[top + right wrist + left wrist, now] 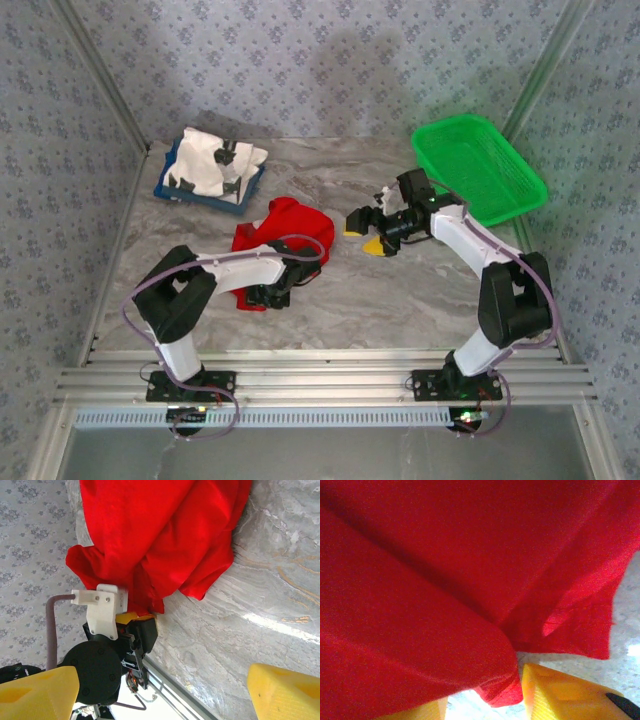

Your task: Fold and stack the t-shirts

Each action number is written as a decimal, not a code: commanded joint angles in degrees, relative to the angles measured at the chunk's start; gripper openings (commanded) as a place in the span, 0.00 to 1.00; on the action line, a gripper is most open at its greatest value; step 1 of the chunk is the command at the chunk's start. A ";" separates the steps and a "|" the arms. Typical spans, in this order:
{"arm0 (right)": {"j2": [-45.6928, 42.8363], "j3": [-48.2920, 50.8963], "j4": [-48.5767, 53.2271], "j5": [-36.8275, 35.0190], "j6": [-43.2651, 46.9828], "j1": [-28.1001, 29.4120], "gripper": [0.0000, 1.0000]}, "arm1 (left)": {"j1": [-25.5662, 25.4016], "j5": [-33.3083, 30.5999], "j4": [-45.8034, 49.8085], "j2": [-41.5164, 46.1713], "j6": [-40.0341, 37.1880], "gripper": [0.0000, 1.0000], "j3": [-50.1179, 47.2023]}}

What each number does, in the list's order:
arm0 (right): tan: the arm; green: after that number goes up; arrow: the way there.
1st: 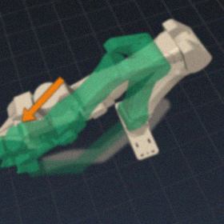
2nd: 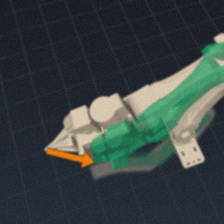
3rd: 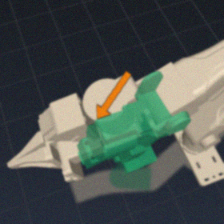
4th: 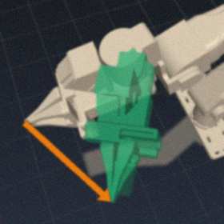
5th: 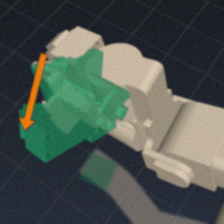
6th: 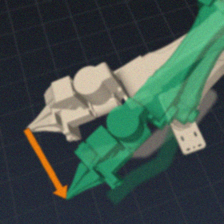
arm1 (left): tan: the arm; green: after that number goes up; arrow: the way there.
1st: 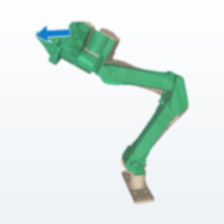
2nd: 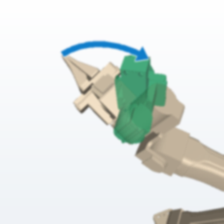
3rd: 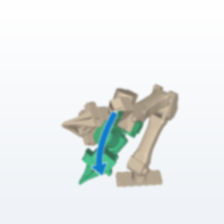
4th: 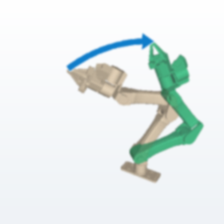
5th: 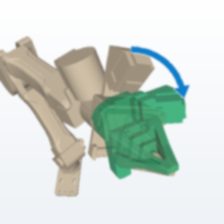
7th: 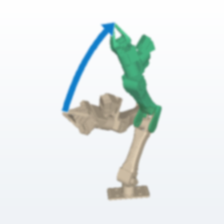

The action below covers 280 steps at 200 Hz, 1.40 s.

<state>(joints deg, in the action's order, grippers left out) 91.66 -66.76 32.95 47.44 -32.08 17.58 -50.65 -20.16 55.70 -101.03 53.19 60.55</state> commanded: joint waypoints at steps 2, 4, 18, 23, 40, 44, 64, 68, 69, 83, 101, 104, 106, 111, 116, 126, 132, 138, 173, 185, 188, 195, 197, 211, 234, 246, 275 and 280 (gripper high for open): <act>0.99 -0.20 -0.39 1.16 -0.50 0.59 0.89 | -0.06 0.79 -1.79 1.10 0.47 0.42 -0.59; 1.03 -0.16 -0.42 1.16 -0.52 0.60 0.89 | -0.02 0.86 -1.99 1.18 0.50 0.42 -0.72; 1.19 -0.17 -0.47 1.21 -0.48 0.61 0.89 | 0.03 1.67 -3.13 1.21 0.75 0.42 -1.43; 1.26 -0.27 -0.39 1.25 -0.45 0.60 0.89 | 0.11 1.70 -3.22 1.05 0.86 0.42 -1.69; 1.60 -0.47 -0.33 1.38 -0.44 0.62 0.89 | 0.97 1.63 -2.59 0.62 1.87 0.42 -2.80; 1.60 -0.53 -0.34 1.42 -0.39 0.69 0.89 | 1.31 1.47 -2.53 0.78 2.13 0.41 -3.18; 1.85 -0.97 -0.25 1.47 -0.44 0.70 0.89 | 2.50 1.02 -2.84 2.40 2.79 0.38 -5.46; 1.93 -1.00 -0.18 1.50 -0.30 0.66 0.89 | 2.68 0.93 -2.91 2.69 2.80 0.37 -5.79; 1.94 -1.04 -0.17 1.50 -0.33 0.68 0.89 | 2.67 0.88 -2.94 2.78 2.80 0.37 -5.88; 2.38 -1.07 -0.17 1.51 -0.34 0.66 0.89 | 3.23 0.48 -2.82 3.68 2.73 0.33 -6.54; 3.10 -1.09 -0.17 1.58 -0.45 0.79 0.89 | 3.62 0.57 -3.05 4.97 2.45 0.23 -7.05; 3.19 -1.09 -0.31 1.52 -0.49 0.79 0.89 | 3.58 0.57 -3.08 5.19 2.38 0.21 -7.19; 3.29 -1.09 -0.33 1.52 -0.52 0.79 0.89 | 3.62 0.63 -3.06 5.33 2.41 0.20 -7.24; 3.48 -1.06 -0.42 1.51 -0.55 0.77 0.89 | 3.66 0.70 -3.08 5.71 2.31 0.19 -7.39; 3.66 -1.09 -0.51 1.51 -0.63 0.78 0.89 | 3.70 0.82 -3.06 5.96 2.19 0.18 -7.38; 3.97 -1.04 -0.60 1.56 -0.75 0.87 0.89 | 3.80 1.09 -3.10 6.80 1.93 0.16 -7.38; 4.19 -1.09 -0.69 1.51 -0.74 1.00 0.89 | 3.74 1.32 -3.14 7.36 1.77 0.13 -7.38; 4.38 -1.08 -0.78 1.52 -0.86 1.09 0.89 | 3.78 1.56 -3.15 8.09 1.59 0.09 -7.23; 6.21 -3.79 -0.68 1.28 -0.69 2.07 0.89 | 4.00 1.95 0.57 14.48 0.01 0.00 -3.90; 7.10 -4.20 0.09 0.35 -0.44 2.47 0.89 | 4.41 1.98 2.74 18.31 -0.34 0.00 -2.35; 7.34 -4.32 0.44 -0.08 -0.31 2.53 0.89 | 4.61 1.97 3.23 19.48 -0.48 0.00 -1.96; 8.01 -4.63 0.92 -1.25 -0.19 2.88 0.89 | 5.08 1.90 4.55 22.29 -0.60 0.00 -0.87; 8.14 -4.74 0.96 -1.57 -0.14 2.96 0.89 | 5.33 1.91 4.91 22.99 -0.62 0.00 -0.52; 9.81 -5.53 0.86 -3.41 -0.19 3.72 0.89 | 7.44 2.02 7.42 29.05 -1.01 0.00 2.26; 13.93 -7.95 -0.78 -5.80 -1.42 5.53 0.88 | 12.74 3.10 9.41 37.75 -4.05 0.00 8.43; 16.52 -9.59 -2.41 -7.06 -3.08 6.42 0.88 | 15.93 4.91 9.14 40.42 -6.41 0.00 11.80; 22.24 -14.47 -8.44 -8.33 -8.67 7.24 0.88 | 22.33 9.11 9.02 42.84 -11.52 0.00 18.94; 23.28 -15.64 -8.85 -8.35 -9.13 7.48 0.88 | 23.11 9.37 9.07 42.92 -12.26 0.00 20.06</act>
<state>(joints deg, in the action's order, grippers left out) 111.15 -77.32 28.73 41.36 -36.29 24.47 -30.76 -14.46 61.69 -58.48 46.87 76.40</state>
